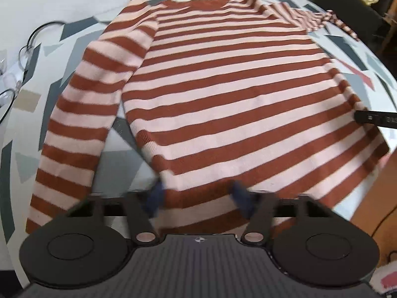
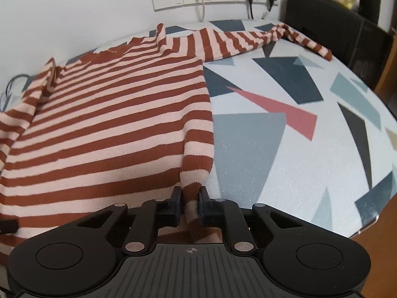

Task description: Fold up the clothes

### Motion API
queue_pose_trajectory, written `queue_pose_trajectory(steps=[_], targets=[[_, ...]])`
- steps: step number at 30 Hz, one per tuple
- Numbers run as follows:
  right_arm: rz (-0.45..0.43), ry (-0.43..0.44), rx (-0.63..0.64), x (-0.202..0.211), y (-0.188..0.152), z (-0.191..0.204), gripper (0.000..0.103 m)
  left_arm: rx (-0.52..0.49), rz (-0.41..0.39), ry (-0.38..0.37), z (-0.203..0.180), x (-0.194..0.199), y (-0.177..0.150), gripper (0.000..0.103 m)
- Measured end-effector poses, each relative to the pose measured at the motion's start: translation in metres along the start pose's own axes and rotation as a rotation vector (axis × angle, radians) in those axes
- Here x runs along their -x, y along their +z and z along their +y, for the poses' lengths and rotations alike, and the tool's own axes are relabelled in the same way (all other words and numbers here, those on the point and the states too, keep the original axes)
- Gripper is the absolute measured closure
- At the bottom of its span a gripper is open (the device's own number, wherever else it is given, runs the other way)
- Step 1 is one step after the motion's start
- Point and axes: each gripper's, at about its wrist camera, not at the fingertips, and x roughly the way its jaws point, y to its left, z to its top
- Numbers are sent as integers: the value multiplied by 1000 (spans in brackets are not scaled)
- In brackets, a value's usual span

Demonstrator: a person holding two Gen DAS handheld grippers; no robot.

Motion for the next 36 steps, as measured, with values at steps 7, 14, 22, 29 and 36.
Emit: queue_pose_trajectory(steps=[7,14,22,29,36], targets=[[14,0,19,7,-8,-3,93,6,19,-28,-5,5,-5,76],[39,-14,26,17,-17,-8,93,23,36,-63,-9,9,-13,75],[57,-2,-75,28,22,5,58,53,-190,48,2,40,-12,17],[-102,147,-31,60,102,50,42,92,-287,189,39,60,-14,12],[-200,158,-6,60,166,94,6,125,-210,302,72,49,-32,10]])
